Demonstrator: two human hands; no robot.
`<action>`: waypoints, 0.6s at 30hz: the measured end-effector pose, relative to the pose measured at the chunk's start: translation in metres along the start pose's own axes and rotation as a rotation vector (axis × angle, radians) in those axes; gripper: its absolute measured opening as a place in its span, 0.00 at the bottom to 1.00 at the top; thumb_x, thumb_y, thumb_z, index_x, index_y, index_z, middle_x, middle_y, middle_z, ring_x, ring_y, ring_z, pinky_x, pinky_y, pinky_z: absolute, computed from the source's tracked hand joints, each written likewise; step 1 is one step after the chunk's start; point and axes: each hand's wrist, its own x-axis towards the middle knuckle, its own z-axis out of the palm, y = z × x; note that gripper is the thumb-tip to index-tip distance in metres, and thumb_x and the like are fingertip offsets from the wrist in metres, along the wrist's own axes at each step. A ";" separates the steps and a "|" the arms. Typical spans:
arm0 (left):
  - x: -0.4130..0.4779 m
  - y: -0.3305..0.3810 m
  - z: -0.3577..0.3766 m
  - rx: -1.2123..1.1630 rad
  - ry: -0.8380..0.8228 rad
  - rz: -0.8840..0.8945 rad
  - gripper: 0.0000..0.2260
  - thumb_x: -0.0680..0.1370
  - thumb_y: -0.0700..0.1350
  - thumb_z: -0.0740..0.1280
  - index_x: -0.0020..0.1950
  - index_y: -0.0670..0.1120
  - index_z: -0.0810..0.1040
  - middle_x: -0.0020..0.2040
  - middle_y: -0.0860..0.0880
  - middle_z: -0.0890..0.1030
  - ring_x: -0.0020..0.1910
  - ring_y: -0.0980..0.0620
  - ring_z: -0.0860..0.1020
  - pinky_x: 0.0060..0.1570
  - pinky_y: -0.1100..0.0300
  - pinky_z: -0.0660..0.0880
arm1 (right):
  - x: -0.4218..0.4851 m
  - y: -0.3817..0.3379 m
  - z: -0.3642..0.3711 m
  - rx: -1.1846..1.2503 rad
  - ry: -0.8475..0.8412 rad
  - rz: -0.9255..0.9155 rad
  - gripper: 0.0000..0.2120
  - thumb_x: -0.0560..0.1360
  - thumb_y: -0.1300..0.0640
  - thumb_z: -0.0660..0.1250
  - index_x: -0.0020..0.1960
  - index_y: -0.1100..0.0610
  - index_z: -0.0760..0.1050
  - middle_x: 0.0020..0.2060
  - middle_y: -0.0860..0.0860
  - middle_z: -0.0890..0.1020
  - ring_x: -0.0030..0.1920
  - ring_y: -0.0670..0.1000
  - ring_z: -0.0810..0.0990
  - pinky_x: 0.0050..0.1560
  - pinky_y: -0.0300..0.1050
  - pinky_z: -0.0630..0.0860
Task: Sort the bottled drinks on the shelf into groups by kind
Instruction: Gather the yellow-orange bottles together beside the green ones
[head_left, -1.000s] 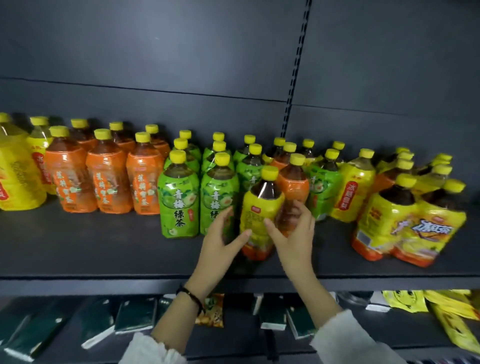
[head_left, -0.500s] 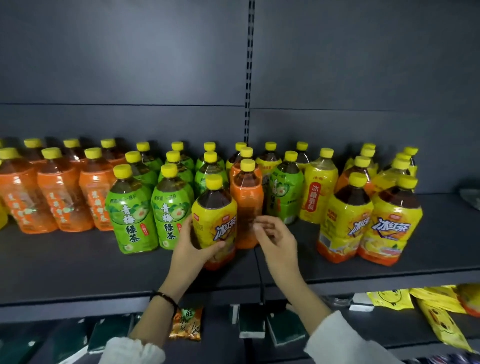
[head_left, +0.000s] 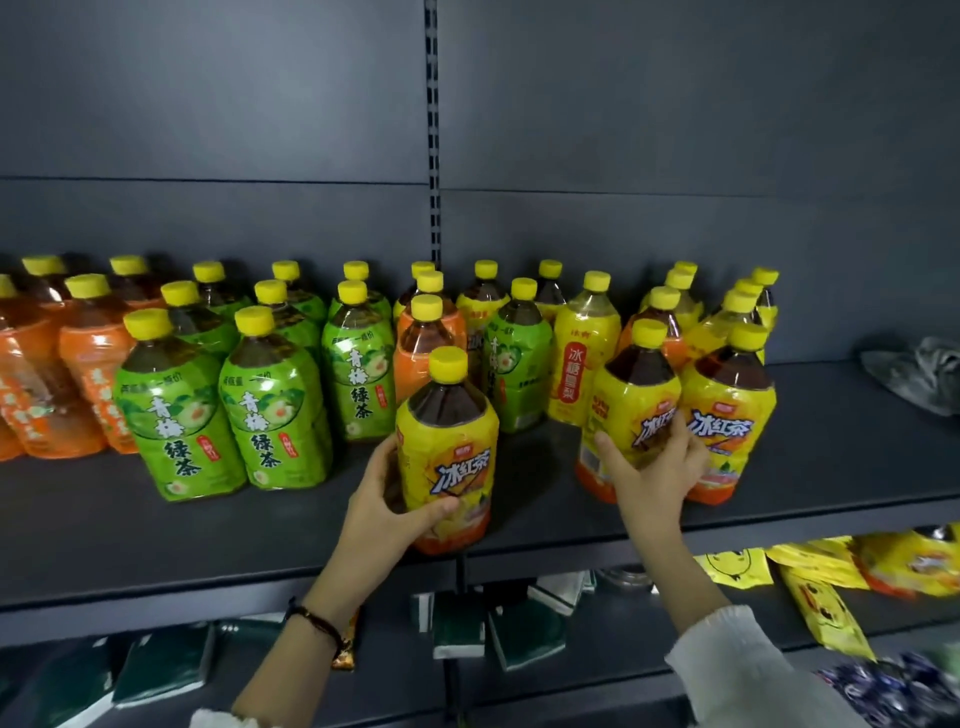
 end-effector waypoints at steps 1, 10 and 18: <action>0.001 0.000 0.006 -0.007 0.009 -0.004 0.36 0.57 0.60 0.78 0.61 0.67 0.66 0.58 0.65 0.76 0.55 0.68 0.76 0.48 0.69 0.76 | 0.000 0.001 -0.001 0.019 -0.009 -0.004 0.45 0.66 0.48 0.78 0.75 0.60 0.59 0.65 0.62 0.65 0.67 0.58 0.61 0.70 0.53 0.59; 0.008 -0.002 0.047 -0.055 0.063 -0.028 0.46 0.55 0.61 0.79 0.69 0.53 0.68 0.61 0.55 0.78 0.59 0.58 0.77 0.57 0.56 0.77 | 0.017 0.005 -0.011 0.240 -0.294 -0.069 0.35 0.64 0.49 0.79 0.63 0.48 0.61 0.58 0.51 0.70 0.60 0.50 0.72 0.62 0.52 0.73; 0.013 -0.002 0.083 -0.046 0.092 -0.025 0.36 0.65 0.54 0.79 0.69 0.53 0.69 0.61 0.55 0.79 0.60 0.57 0.77 0.59 0.54 0.77 | 0.049 0.006 -0.014 0.446 -0.631 0.086 0.45 0.62 0.56 0.80 0.71 0.43 0.59 0.60 0.43 0.76 0.58 0.43 0.77 0.53 0.44 0.79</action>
